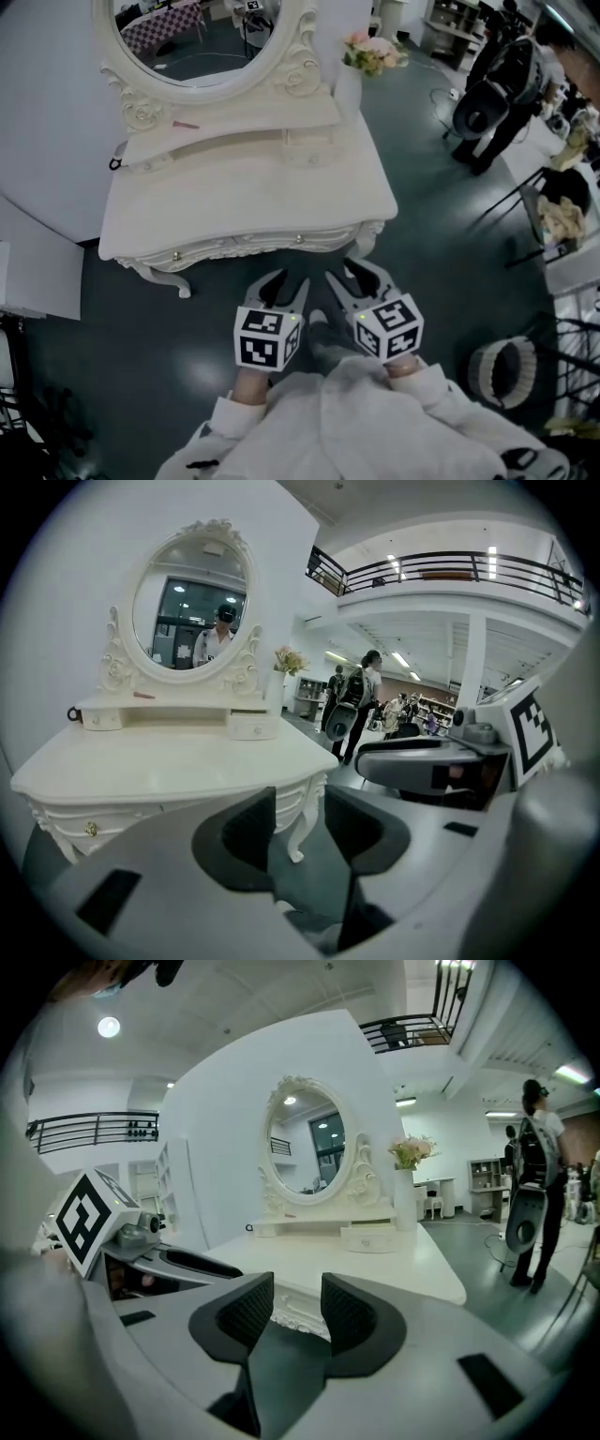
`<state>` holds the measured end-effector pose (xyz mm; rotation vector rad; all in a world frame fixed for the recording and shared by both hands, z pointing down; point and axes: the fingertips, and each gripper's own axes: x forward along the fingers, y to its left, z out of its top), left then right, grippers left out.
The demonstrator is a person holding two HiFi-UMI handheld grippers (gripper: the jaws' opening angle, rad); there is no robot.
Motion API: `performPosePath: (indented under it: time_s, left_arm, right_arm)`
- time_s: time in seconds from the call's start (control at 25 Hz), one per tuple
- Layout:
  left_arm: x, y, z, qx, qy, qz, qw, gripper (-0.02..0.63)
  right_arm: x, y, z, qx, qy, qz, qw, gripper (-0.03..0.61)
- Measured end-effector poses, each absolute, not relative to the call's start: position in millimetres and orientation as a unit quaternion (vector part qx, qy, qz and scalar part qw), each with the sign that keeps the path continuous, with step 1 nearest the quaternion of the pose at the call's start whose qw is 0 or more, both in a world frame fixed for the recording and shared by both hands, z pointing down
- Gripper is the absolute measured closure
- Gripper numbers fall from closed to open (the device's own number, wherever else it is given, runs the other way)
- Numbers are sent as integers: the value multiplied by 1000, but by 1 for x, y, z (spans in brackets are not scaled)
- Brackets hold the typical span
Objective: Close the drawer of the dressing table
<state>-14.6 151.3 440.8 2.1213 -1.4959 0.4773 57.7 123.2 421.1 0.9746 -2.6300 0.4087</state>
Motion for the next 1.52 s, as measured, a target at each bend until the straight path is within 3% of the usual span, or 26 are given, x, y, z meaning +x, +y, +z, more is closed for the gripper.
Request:
performPosePath:
  time_s: [0.64,1.52]
  left_arm:
    - [-38,-6,418,768,-578,164,221,465]
    - [-40,-42,437,762,-576,173,239,465]
  right_arm:
    - [35,-33,403,318,-930,122,138,443]
    - [38,-73,424,324,-923,157,138,443]
